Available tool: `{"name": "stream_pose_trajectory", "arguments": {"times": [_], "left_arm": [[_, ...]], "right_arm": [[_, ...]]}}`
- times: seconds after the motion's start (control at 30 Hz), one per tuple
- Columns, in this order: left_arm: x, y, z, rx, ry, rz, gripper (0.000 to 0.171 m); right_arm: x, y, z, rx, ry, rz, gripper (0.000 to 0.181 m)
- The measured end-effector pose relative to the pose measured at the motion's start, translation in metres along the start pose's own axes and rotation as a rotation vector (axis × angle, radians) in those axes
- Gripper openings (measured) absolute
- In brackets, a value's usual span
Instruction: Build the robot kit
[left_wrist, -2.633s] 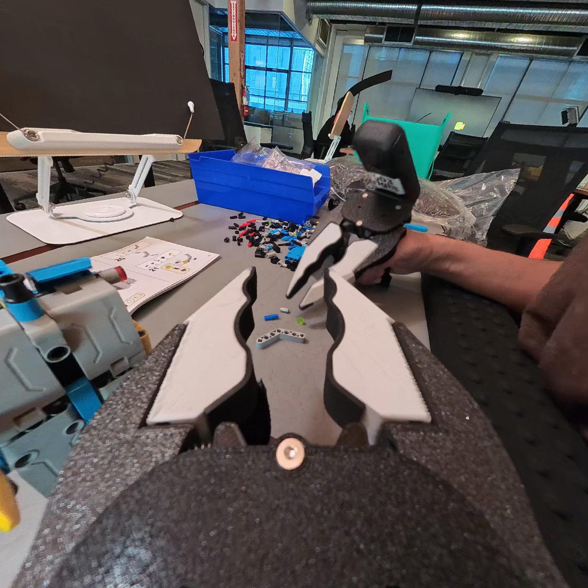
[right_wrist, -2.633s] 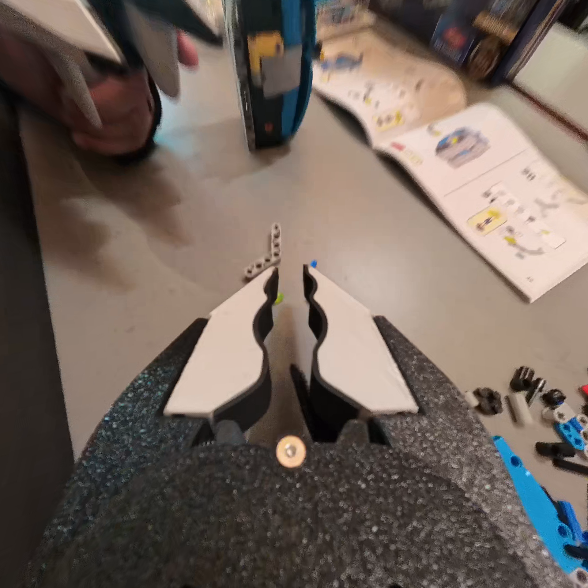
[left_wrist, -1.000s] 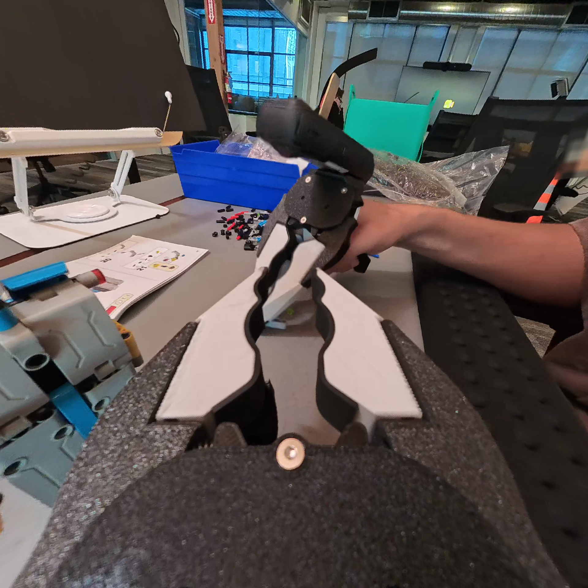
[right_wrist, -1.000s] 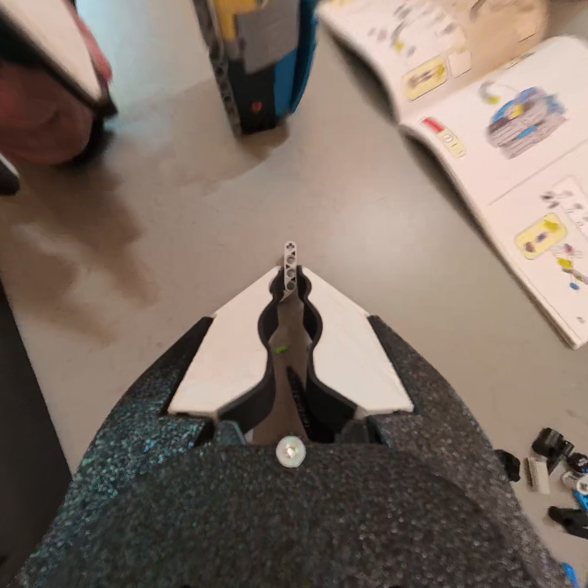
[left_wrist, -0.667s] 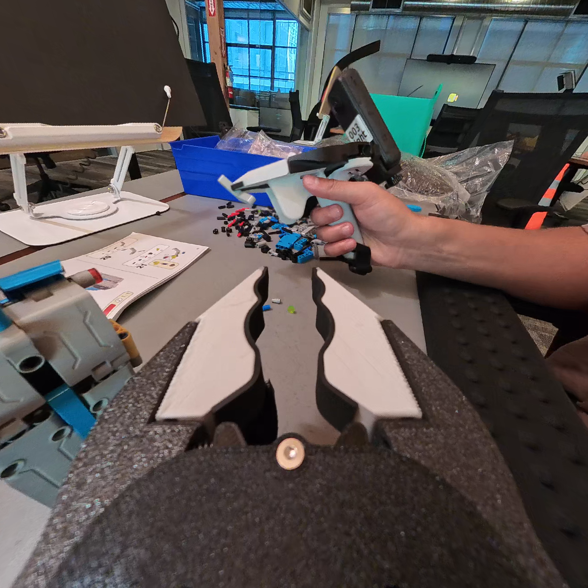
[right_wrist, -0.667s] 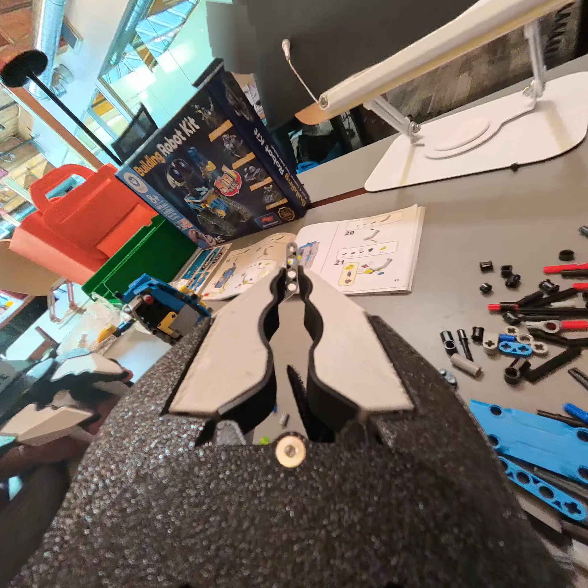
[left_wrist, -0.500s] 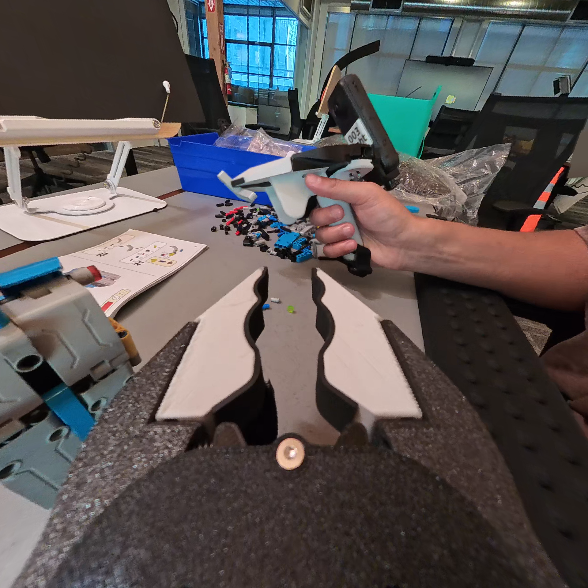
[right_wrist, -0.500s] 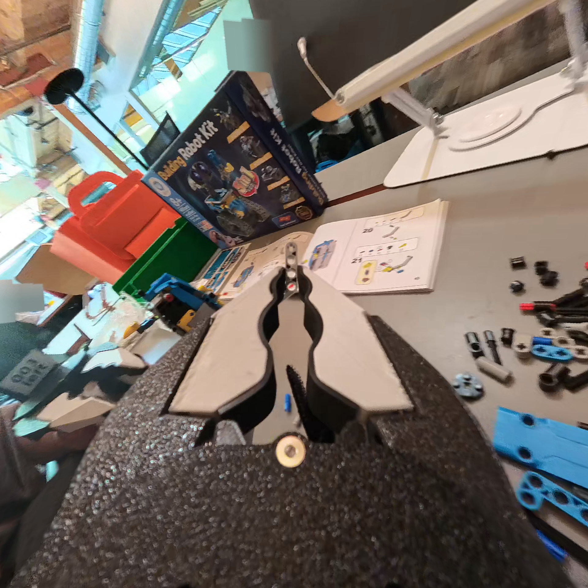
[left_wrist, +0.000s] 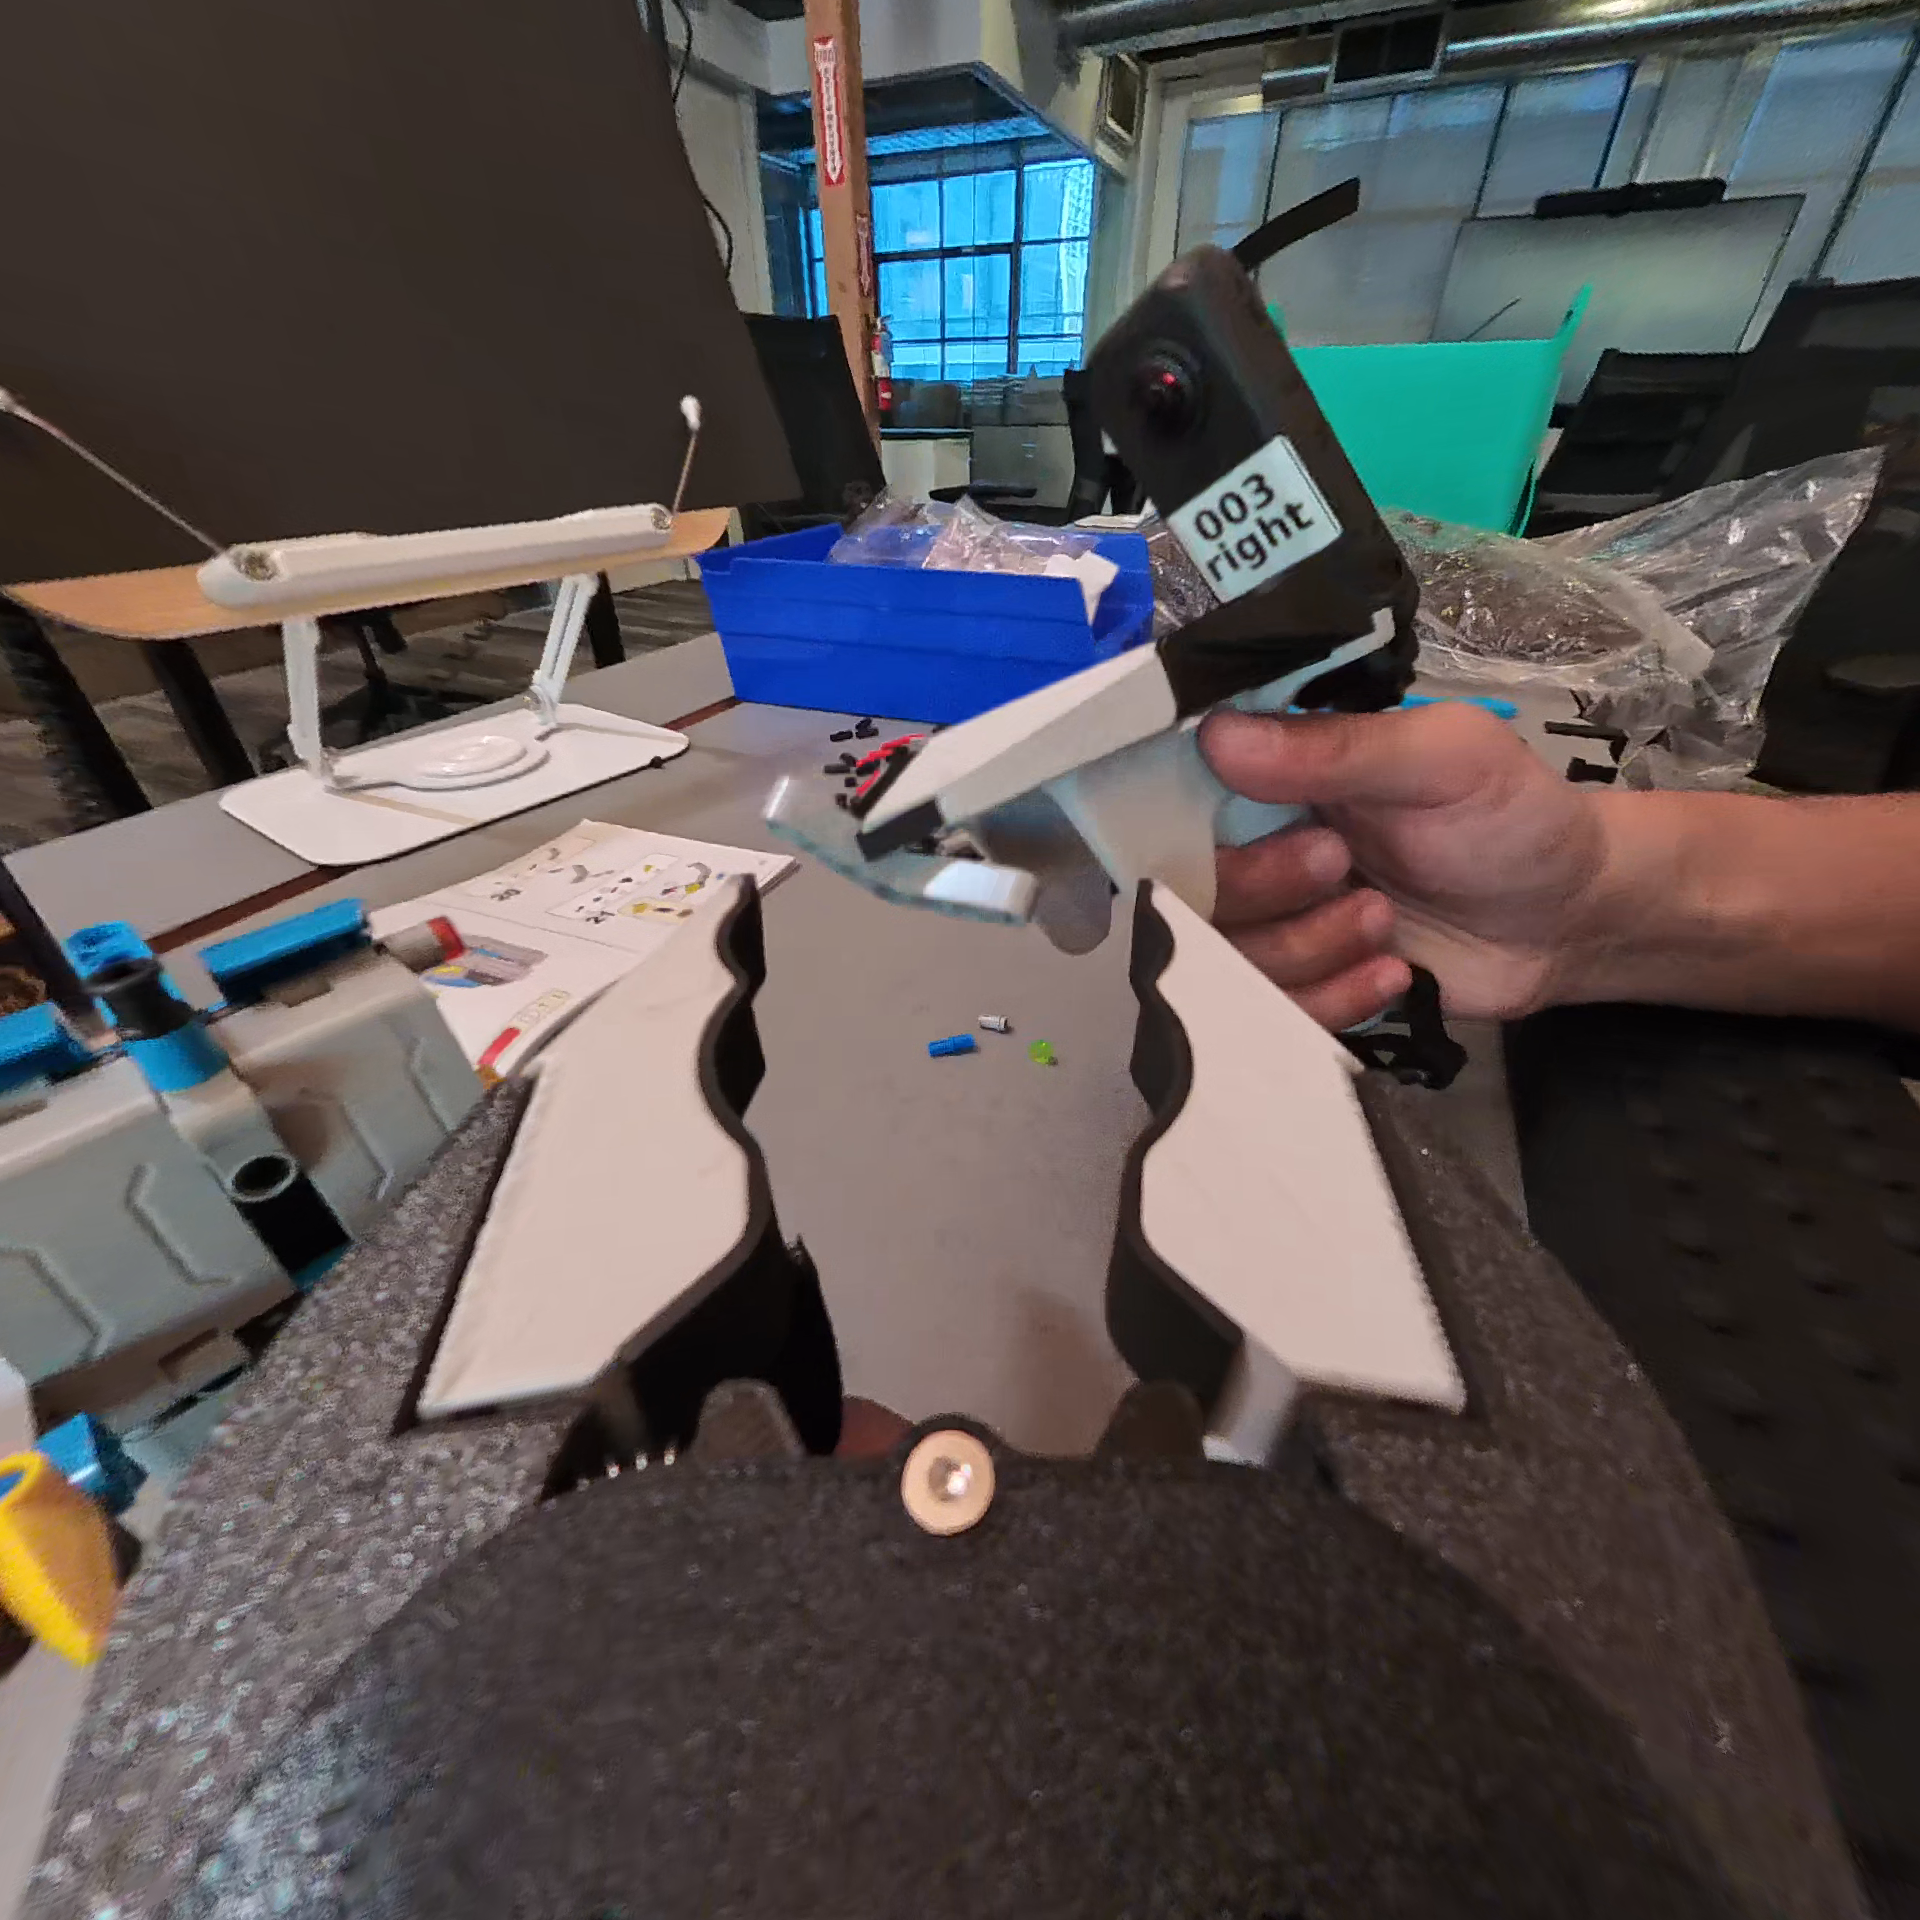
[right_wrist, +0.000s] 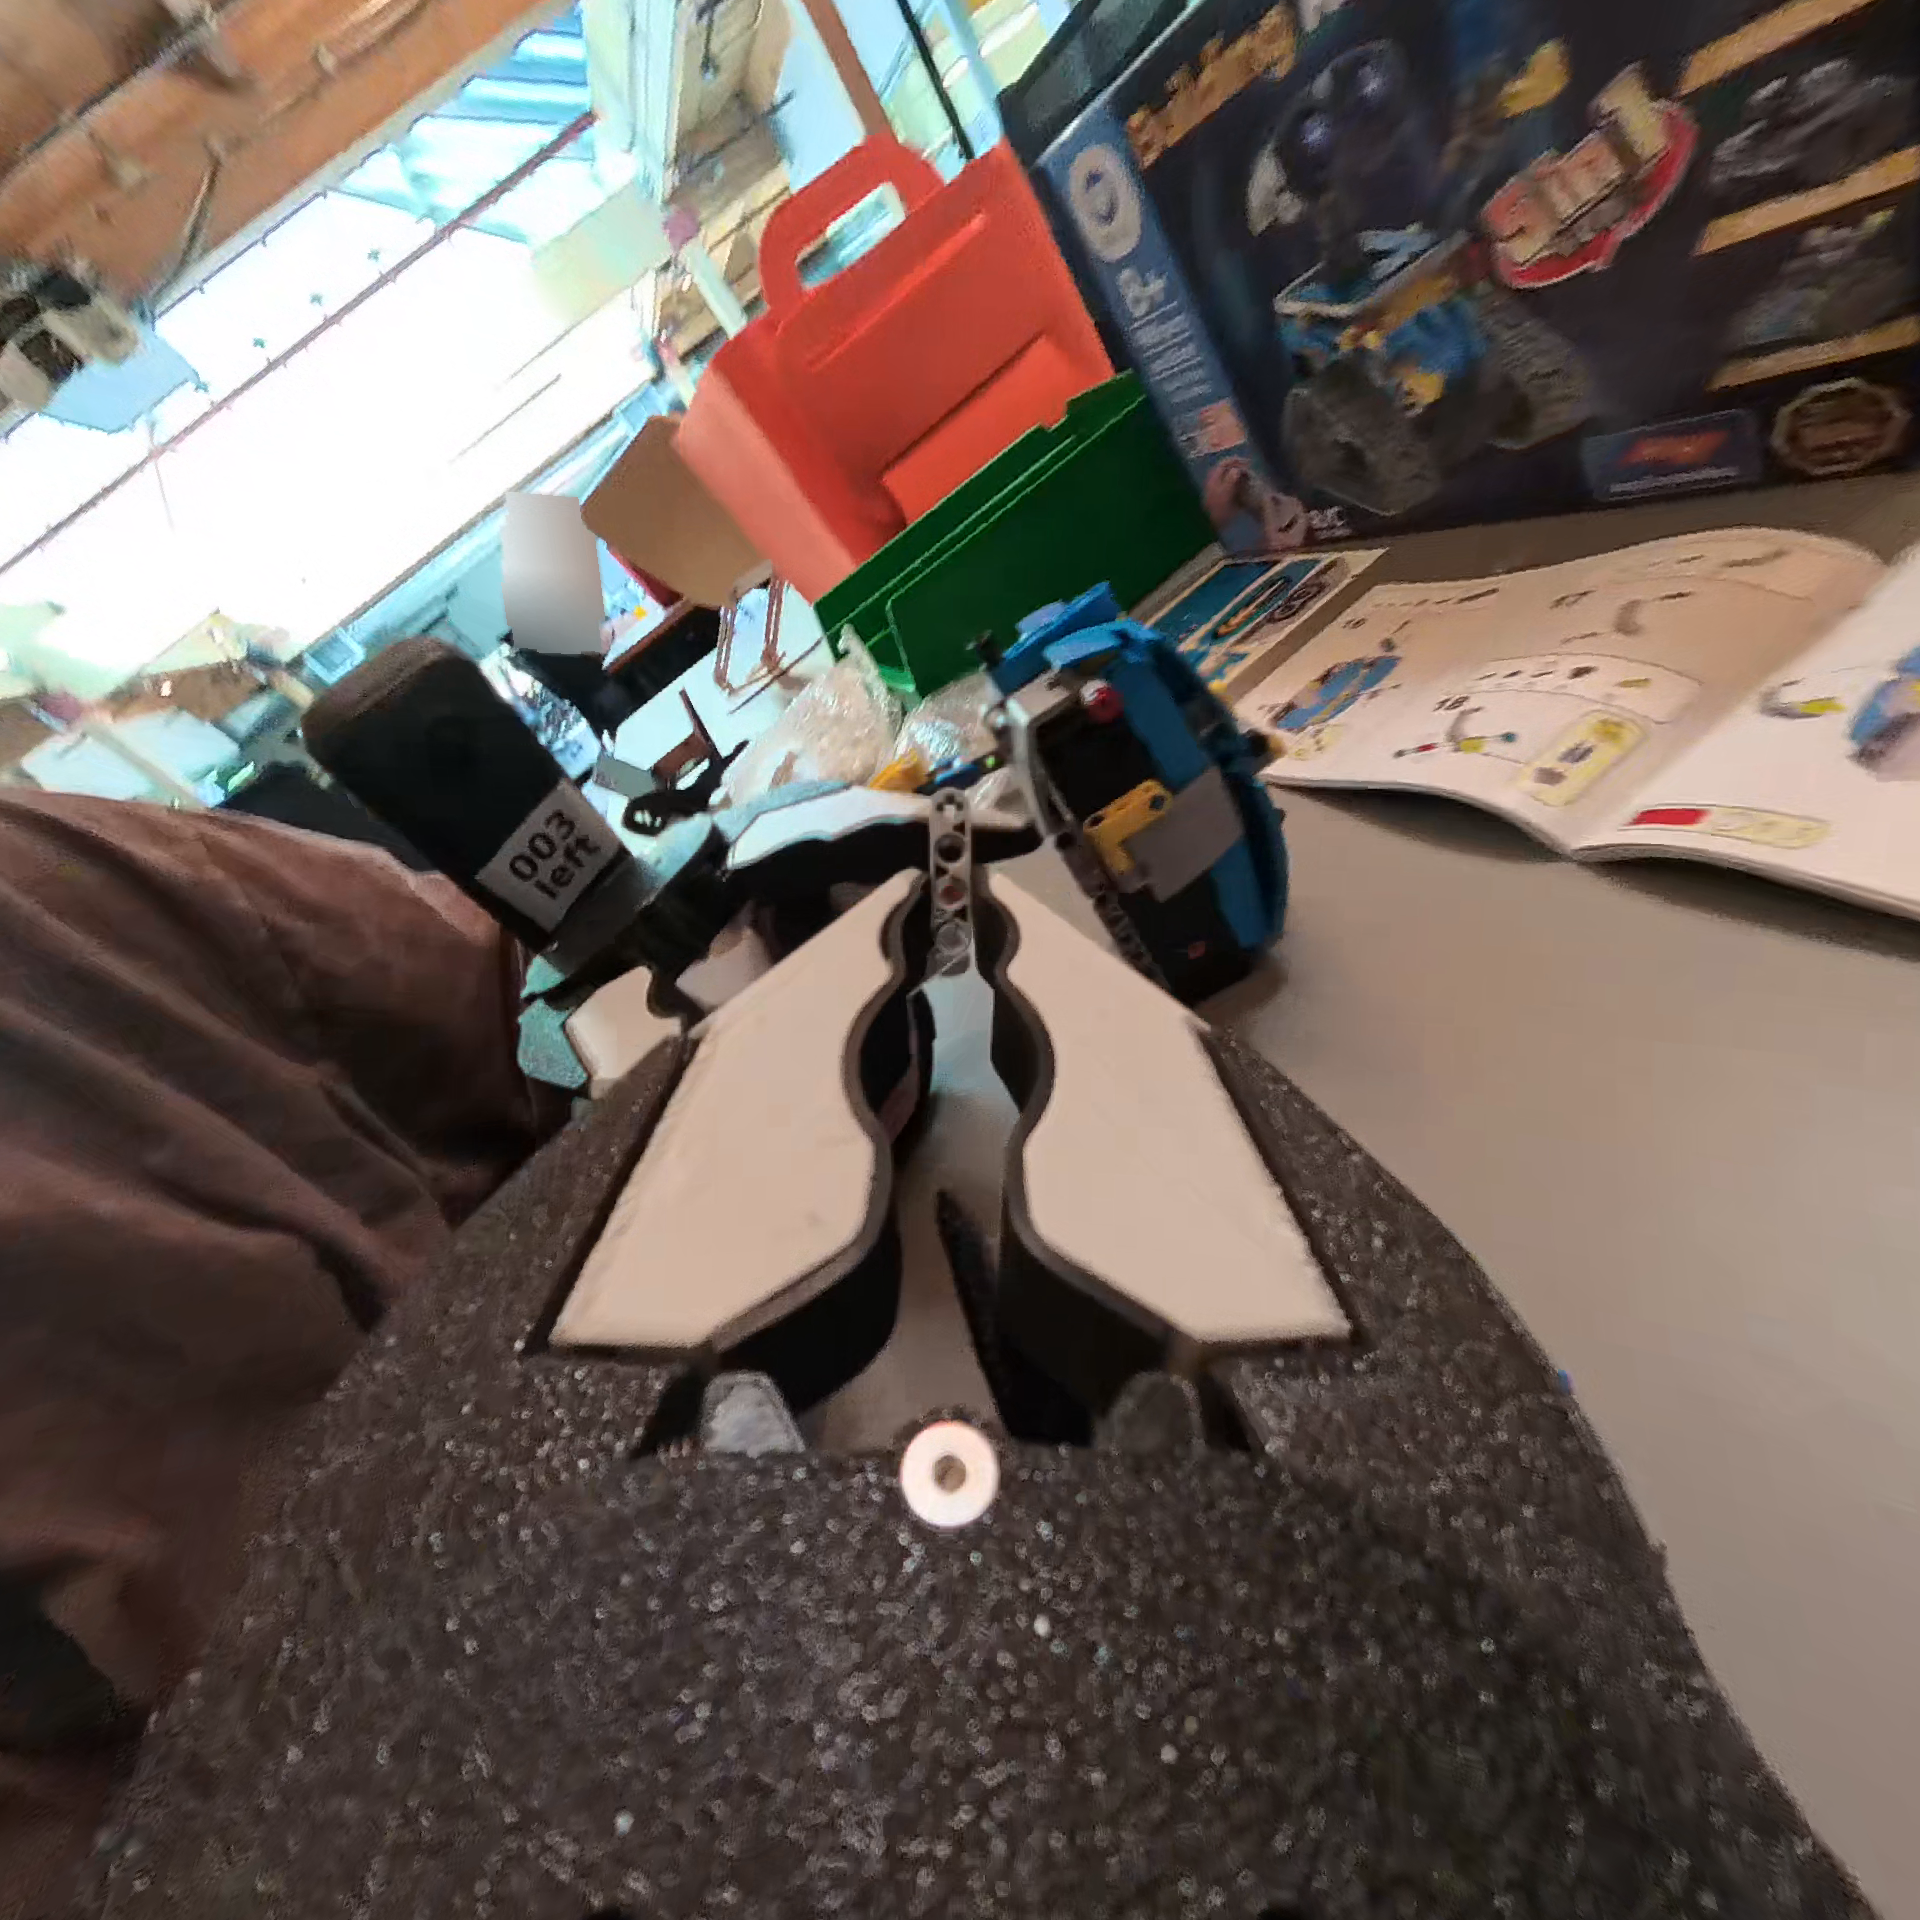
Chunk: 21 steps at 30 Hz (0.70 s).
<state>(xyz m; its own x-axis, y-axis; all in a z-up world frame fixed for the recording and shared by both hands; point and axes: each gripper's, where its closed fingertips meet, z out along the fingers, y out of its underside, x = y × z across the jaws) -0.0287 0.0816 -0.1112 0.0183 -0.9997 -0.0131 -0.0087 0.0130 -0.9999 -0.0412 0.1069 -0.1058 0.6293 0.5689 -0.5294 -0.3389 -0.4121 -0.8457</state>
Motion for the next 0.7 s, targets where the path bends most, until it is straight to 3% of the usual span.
{"name": "stream_pose_trajectory", "arguments": {"times": [0.3,0.43,0.57,0.7], "left_arm": [[0.004,-0.001,-0.002,0.012,-0.040,0.137,0.067],[-0.004,-0.001,-0.003,0.005,-0.104,0.195,0.041],[-0.005,0.002,-0.004,-0.019,-0.147,0.283,0.033],[-0.011,0.000,-0.006,-0.011,-0.192,0.308,0.012]], "right_arm": [[-0.006,0.015,0.005,-0.073,-0.027,-0.039,0.007],[0.000,0.004,-0.001,-0.015,-0.013,-0.005,0.007],[0.003,0.003,-0.001,-0.010,0.010,-0.014,0.007],[0.006,-0.003,-0.005,0.021,0.024,-0.017,0.007]]}}
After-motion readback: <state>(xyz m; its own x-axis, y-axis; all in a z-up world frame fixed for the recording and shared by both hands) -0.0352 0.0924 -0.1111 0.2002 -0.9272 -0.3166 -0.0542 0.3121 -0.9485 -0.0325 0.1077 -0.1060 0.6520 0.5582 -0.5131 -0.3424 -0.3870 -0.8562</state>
